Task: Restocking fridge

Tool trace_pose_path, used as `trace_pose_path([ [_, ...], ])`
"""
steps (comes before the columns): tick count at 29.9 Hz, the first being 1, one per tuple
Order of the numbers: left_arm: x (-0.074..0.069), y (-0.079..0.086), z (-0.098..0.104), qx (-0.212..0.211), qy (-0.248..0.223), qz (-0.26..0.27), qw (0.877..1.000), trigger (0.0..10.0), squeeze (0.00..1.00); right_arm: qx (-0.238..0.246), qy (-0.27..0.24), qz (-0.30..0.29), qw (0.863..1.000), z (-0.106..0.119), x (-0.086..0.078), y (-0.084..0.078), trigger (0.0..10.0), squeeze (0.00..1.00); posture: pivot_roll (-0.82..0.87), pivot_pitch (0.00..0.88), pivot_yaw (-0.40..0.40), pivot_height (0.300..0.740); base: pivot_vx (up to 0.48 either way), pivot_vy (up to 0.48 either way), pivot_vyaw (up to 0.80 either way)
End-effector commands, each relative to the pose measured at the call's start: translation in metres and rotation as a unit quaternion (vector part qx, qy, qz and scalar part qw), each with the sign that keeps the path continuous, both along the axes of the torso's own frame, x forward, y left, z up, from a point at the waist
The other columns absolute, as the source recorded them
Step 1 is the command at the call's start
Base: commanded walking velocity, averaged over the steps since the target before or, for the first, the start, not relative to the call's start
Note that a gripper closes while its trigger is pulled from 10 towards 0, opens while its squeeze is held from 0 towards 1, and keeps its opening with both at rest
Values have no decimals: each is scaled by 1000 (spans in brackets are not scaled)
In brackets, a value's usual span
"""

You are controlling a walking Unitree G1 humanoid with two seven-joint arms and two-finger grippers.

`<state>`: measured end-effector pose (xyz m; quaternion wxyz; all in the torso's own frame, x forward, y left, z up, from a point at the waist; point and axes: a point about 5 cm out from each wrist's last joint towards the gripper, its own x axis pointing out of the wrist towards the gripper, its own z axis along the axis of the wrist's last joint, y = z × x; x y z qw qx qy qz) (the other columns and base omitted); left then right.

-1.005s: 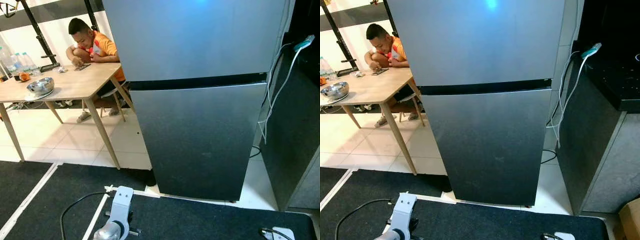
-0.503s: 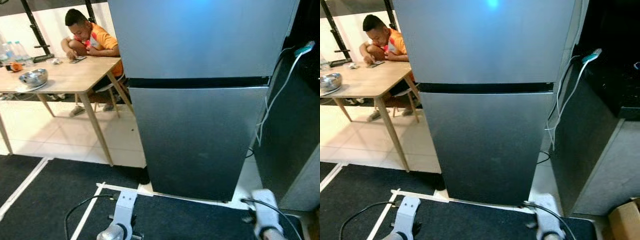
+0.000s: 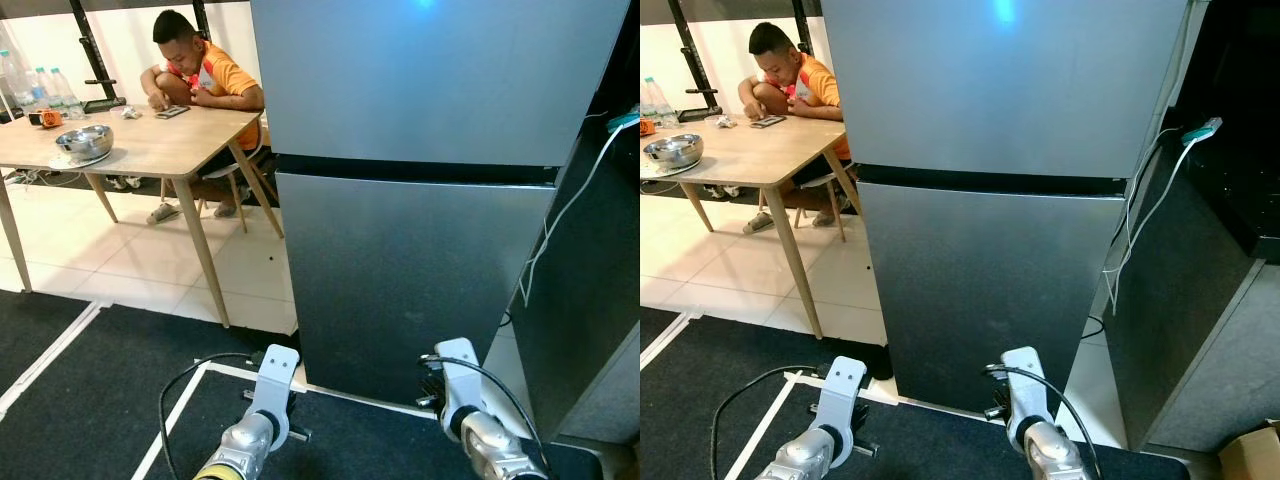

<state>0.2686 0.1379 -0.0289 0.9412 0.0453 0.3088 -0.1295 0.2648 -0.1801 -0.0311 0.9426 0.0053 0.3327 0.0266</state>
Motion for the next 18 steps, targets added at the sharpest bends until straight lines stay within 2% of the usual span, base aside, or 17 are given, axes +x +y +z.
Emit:
trace_pose_path([
  [1,-9,12,-7,15,19,9,1000,10000,0,-6,29,-63,998,-9,-15,-23,10000,0,-178,0,77,740,0,0,0],
  [2,-9,12,-7,15,19,9,1000,10000,0,-6,29,-63,998,-9,-15,-23,10000,0,-178,0,77,740,0,0,0],
  [5,-10,18,-8,14,20,12,1000,10000,0,-20,44,-85,995,-12,-24,-40,10000,0,-187,0,98,740,0,0,0],
  [8,-10,21,-8,10,22,20,999,10000,0,-14,36,-97,995,-10,-22,-43,10000,0,-207,0,109,740,0,0,0],
  [13,-8,24,-6,13,23,25,999,10000,0,-8,23,-92,995,-7,-16,-37,10000,0,-222,0,112,740,0,0,0],
  [18,-1,25,0,10,9,15,1000,10000,0,-22,25,-41,999,-7,-12,-25,10000,0,-199,0,94,740,0,0,0],
])
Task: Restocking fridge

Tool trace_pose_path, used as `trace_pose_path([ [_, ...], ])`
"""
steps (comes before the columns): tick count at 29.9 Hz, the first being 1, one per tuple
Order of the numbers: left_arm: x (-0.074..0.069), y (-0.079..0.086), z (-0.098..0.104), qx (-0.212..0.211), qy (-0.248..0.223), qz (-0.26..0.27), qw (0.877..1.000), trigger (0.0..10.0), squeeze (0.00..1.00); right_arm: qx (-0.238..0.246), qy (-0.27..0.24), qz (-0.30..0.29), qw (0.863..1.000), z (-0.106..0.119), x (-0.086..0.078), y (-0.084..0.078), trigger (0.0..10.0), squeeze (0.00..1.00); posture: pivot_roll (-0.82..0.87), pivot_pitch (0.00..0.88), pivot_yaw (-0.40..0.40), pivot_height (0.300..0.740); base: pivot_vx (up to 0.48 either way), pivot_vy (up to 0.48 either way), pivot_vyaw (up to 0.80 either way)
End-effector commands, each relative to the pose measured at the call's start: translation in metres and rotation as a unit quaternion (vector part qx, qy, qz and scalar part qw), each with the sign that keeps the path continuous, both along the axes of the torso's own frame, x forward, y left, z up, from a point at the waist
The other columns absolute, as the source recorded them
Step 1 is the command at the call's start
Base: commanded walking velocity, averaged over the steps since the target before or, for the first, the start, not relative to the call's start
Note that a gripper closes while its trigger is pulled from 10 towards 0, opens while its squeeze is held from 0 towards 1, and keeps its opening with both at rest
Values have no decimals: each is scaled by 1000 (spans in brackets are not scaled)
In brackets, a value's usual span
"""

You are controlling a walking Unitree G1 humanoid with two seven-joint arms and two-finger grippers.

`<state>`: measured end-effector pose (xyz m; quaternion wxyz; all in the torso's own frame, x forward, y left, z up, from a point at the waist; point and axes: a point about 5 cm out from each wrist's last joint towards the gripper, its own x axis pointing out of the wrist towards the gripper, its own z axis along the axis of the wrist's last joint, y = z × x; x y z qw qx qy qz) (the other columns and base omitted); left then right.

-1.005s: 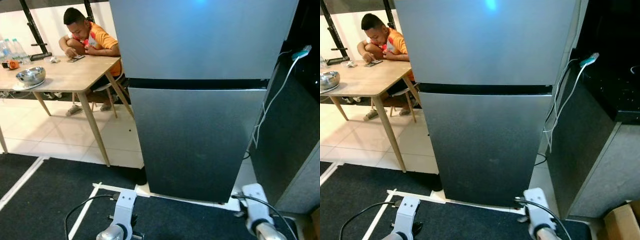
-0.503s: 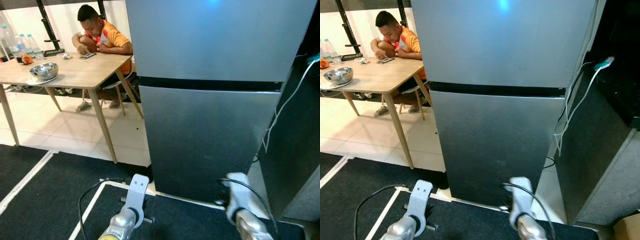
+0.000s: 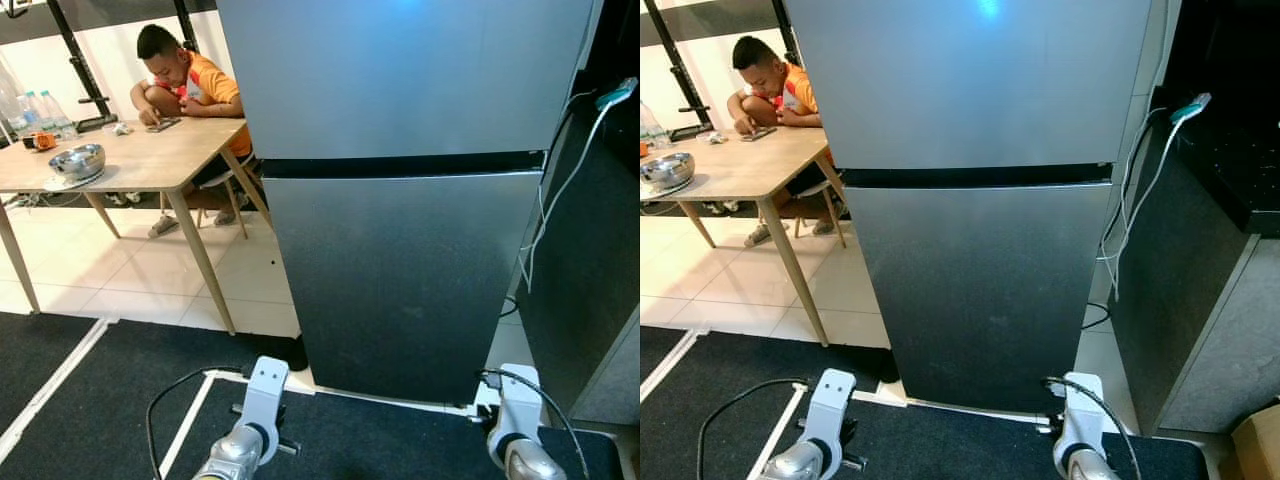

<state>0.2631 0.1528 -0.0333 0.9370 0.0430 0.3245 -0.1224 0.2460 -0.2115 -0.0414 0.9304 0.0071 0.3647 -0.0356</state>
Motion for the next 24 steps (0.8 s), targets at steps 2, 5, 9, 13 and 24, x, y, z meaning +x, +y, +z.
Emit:
trace_pose_path([
  [2,8,14,7,7,-9,25,1000,10000,0,-23,-12,48,999,5,9,11,10000,0,-182,0,63,740,0,0,0],
  [5,8,15,7,8,-9,24,1000,10000,0,-28,-13,54,998,5,10,12,10000,0,-178,0,57,740,0,0,0],
  [9,9,15,7,6,-5,24,1000,10000,0,-61,-5,109,992,4,8,17,10000,0,-150,0,15,740,0,0,0],
  [13,6,16,5,-1,-7,40,999,10000,0,-97,0,158,983,1,6,21,10000,0,-148,0,20,740,0,0,0],
  [24,-3,15,-1,0,-4,37,999,10000,0,-108,-3,148,983,-2,1,21,10000,0,-148,0,18,740,0,0,0],
])
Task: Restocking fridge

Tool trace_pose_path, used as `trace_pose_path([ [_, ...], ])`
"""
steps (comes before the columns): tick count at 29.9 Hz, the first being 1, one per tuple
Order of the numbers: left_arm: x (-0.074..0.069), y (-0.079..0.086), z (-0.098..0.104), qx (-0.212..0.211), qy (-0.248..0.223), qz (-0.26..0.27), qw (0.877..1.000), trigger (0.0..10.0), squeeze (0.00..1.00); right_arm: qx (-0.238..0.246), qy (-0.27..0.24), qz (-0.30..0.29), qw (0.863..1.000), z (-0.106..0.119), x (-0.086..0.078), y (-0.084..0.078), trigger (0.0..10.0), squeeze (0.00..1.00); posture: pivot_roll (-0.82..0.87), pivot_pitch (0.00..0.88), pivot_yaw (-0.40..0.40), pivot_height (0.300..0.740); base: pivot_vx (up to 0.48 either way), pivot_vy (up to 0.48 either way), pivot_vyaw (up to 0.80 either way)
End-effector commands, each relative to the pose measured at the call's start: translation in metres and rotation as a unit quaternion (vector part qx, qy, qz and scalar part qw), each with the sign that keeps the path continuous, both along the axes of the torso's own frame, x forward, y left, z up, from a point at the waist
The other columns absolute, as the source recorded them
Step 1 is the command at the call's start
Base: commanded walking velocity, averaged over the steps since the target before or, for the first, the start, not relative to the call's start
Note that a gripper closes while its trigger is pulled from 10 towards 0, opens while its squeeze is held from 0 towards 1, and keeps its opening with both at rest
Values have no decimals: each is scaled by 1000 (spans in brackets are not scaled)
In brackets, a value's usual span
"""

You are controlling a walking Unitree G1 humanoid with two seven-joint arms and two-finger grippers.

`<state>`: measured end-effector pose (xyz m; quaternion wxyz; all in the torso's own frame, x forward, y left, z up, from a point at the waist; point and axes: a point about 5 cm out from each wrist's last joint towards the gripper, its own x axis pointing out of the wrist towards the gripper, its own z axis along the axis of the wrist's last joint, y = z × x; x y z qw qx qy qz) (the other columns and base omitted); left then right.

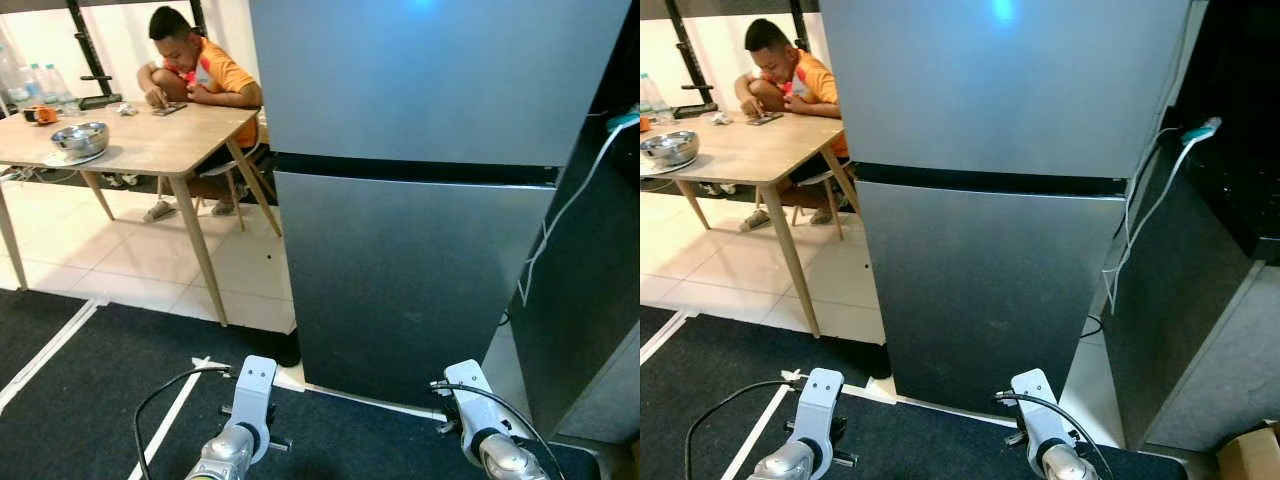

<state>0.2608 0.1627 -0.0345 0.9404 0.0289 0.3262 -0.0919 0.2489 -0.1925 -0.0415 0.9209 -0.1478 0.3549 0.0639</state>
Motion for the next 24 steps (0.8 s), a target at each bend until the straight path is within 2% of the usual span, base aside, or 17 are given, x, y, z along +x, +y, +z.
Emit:
trace_pose_path([
  [1,-1,5,0,3,-5,4,1000,10000,0,0,-2,0,1000,-2,-2,2,10000,0,-148,0,18,740,0,0,0],
  [5,-1,6,0,7,-5,-2,1000,10000,0,-9,-4,9,1000,-3,-5,4,10000,0,-153,7,24,740,0,0,0],
  [14,3,1,4,-1,-16,-5,1000,10000,0,-7,-8,16,1000,-4,-6,8,10000,0,-143,9,26,740,0,0,800],
  [24,9,-1,8,-6,-20,-12,1000,10000,0,-6,-14,3,1000,-3,-5,2,10000,0,-142,14,37,740,0,0,800],
])
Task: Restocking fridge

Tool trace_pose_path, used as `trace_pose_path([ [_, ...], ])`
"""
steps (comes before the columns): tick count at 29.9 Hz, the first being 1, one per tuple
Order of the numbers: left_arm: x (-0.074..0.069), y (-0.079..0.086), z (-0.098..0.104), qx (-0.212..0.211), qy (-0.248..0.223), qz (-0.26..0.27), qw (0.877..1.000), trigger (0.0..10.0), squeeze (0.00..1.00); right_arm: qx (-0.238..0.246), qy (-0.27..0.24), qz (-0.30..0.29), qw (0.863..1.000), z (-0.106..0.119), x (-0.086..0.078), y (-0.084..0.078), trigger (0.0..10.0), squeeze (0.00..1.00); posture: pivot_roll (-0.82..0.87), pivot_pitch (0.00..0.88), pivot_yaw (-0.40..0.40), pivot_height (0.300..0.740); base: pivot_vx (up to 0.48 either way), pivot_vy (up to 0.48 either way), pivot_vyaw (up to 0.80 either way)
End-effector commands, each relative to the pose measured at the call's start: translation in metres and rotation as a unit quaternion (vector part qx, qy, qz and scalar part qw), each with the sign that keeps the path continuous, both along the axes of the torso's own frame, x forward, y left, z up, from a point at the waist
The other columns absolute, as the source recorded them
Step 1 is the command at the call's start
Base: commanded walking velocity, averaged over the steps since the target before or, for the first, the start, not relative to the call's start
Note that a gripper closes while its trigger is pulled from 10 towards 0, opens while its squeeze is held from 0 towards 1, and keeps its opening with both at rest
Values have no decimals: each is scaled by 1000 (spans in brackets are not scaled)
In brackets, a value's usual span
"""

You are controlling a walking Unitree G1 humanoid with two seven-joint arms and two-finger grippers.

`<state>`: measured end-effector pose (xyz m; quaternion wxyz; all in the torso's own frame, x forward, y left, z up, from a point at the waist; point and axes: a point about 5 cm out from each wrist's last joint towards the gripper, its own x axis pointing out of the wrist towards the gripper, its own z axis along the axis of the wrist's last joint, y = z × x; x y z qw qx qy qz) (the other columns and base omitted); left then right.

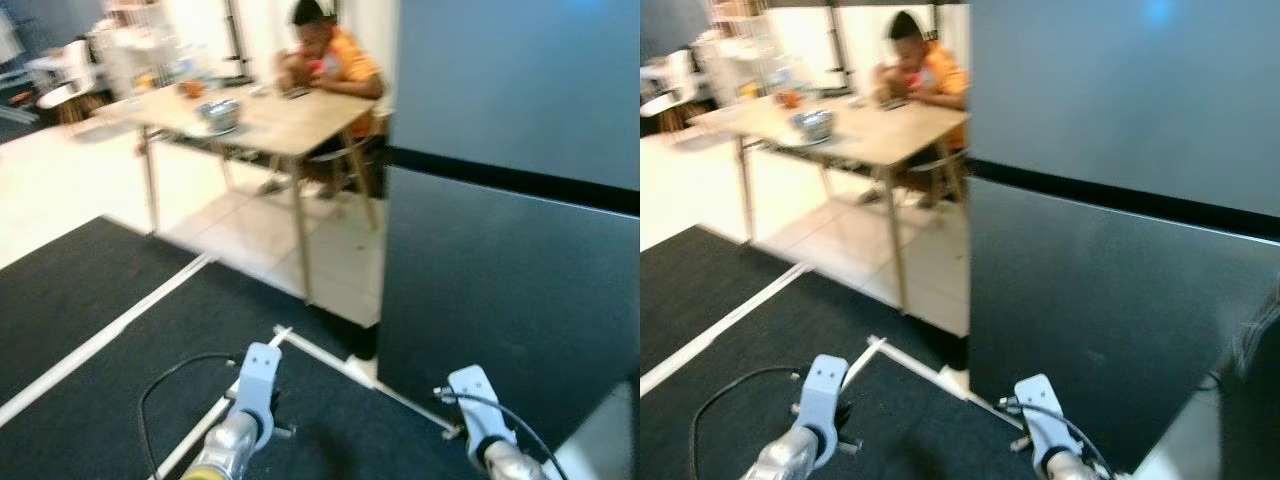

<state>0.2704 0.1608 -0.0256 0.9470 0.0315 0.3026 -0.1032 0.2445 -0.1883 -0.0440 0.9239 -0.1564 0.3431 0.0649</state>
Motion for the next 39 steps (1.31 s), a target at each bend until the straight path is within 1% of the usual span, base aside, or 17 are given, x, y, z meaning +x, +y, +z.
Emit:
trace_pose_path([
  [1,-1,1,-1,-2,4,0,1000,10000,0,0,-2,-3,1000,0,-1,-2,10000,0,-142,14,37,740,0,0,800],
  [4,1,0,1,5,-1,-4,1000,10000,0,-1,0,-4,1000,-1,-2,-3,10000,0,-143,13,37,740,0,0,800],
  [10,5,-1,4,-8,-13,2,1000,10000,0,-3,5,-9,1000,-3,-6,-7,10000,0,-146,0,30,740,0,0,800],
  [15,5,-1,5,-4,-15,-1,1000,10000,0,0,5,-20,1000,-3,-7,-10,10000,0,-147,0,31,740,0,0,800],
  [17,6,-1,6,-8,-17,-2,1000,10000,0,17,1,-46,999,-3,-7,-14,10000,0,-150,0,32,740,0,0,0],
  [20,6,-1,6,-5,-18,-9,1000,10000,0,22,-1,-57,998,-2,-6,-15,10000,0,-149,0,32,740,211,0,0],
  [39,7,-2,6,0,-12,-13,1000,10000,0,35,-5,-69,997,1,-2,-15,10000,0,-148,0,27,740,389,0,0],
])
